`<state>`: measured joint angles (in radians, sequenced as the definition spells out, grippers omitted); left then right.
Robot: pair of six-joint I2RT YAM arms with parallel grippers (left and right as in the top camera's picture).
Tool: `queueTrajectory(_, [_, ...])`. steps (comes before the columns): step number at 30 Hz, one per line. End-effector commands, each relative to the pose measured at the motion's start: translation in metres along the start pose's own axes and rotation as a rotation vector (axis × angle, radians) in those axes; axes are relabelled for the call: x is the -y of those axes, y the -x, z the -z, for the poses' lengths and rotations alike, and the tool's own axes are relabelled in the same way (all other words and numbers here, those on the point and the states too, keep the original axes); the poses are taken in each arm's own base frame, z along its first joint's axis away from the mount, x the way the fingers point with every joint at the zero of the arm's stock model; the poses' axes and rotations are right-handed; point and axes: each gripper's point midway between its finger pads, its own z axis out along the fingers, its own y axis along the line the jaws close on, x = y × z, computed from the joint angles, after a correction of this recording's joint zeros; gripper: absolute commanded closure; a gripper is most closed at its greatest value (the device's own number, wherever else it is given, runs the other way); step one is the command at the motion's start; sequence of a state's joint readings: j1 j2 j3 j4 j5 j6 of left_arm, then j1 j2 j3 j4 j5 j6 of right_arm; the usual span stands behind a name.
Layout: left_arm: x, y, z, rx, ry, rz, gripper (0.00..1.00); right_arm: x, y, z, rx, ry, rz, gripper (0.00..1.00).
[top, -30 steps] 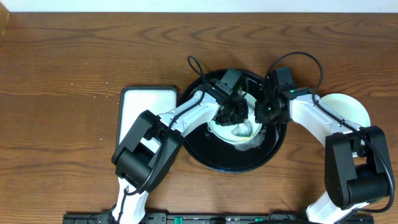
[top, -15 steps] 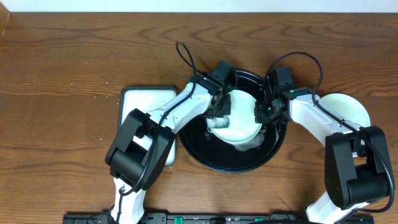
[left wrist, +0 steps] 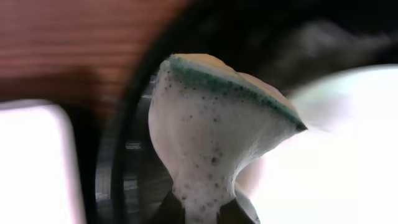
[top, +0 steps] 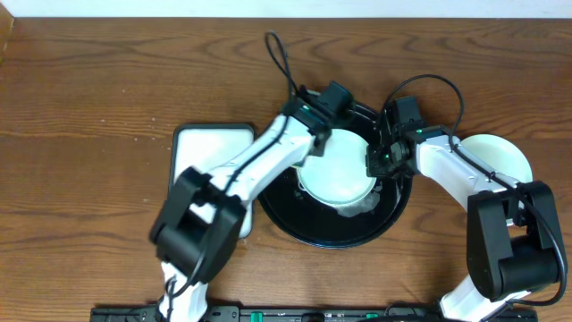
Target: Clean dirty plates on tray and stack at the side
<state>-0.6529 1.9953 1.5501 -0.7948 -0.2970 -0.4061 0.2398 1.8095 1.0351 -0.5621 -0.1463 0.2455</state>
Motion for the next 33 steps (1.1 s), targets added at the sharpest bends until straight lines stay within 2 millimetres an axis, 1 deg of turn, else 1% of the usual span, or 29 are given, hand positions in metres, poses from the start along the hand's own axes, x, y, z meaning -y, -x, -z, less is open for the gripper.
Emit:
queueTrajectory(1, [-0.034, 0.031, 0.050, 0.133, 0.044, 0.045, 0.92, 0.009, -0.009, -0.010, -0.039, -0.047, -0.003, 0.99])
queueTrajectory(3, [-0.046, 0.029, 0.064, 0.129, 0.036, 0.061, 0.92, 0.009, -0.009, -0.010, -0.038, -0.047, -0.003, 0.99])
queueTrajectory(6, [-0.067, 0.018, 0.081, 0.082, 0.018, 0.085, 0.92, 0.009, -0.009, -0.010, -0.038, -0.047, -0.002, 0.99])
queueTrajectory(10, [-0.108, -0.003, 0.094, -0.008, 0.043, 0.134, 0.92, 0.009, -0.009, -0.010, -0.038, -0.047, -0.002, 0.99])
queueTrajectory(13, [-0.137, -0.015, 0.089, -0.069, 0.087, 0.182, 0.92, 0.009, -0.007, -0.010, -0.030, -0.045, 0.011, 0.99])
queueTrajectory(15, [-0.148, -0.025, 0.078, -0.118, 0.090, 0.211, 0.92, 0.008, -0.005, -0.009, -0.024, -0.043, 0.025, 0.99])
queueTrajectory(17, [-0.153, -0.038, 0.064, -0.171, 0.069, 0.243, 0.92, 0.007, -0.003, -0.004, -0.016, -0.041, 0.026, 0.99])
queueTrajectory(18, [-0.155, -0.051, 0.048, -0.216, 0.041, 0.274, 0.92, 0.005, -0.001, 0.006, 0.001, -0.037, 0.020, 0.99])
queueTrajectory(21, [-0.152, -0.068, 0.029, -0.273, -0.024, 0.309, 0.92, -0.002, 0.008, 0.033, 0.063, -0.030, 0.030, 0.99])
queueTrajectory(23, [-0.154, -0.075, 0.023, -0.295, -0.043, 0.320, 0.83, -0.005, 0.013, 0.052, 0.116, -0.042, 0.046, 0.99])
queueTrajectory(24, [-0.158, -0.077, 0.021, -0.302, -0.040, 0.329, 0.74, -0.006, 0.015, 0.064, 0.150, -0.061, 0.057, 0.99])
queueTrajectory(27, [-0.167, -0.079, 0.019, -0.313, -0.032, 0.358, 0.66, -0.010, 0.020, 0.095, 0.242, -0.113, 0.109, 0.99])
queueTrajectory(30, [-0.172, -0.079, 0.019, -0.315, -0.031, 0.375, 0.54, -0.014, 0.022, 0.123, 0.328, -0.169, 0.154, 0.99])
queueTrajectory(31, [-0.172, -0.079, 0.018, -0.316, -0.031, 0.377, 0.43, -0.017, 0.022, 0.133, 0.363, -0.190, 0.171, 0.99])
queueTrajectory(33, [-0.172, -0.079, 0.018, -0.316, -0.031, 0.377, 0.39, -0.022, 0.021, 0.140, 0.383, -0.193, 0.206, 0.99])
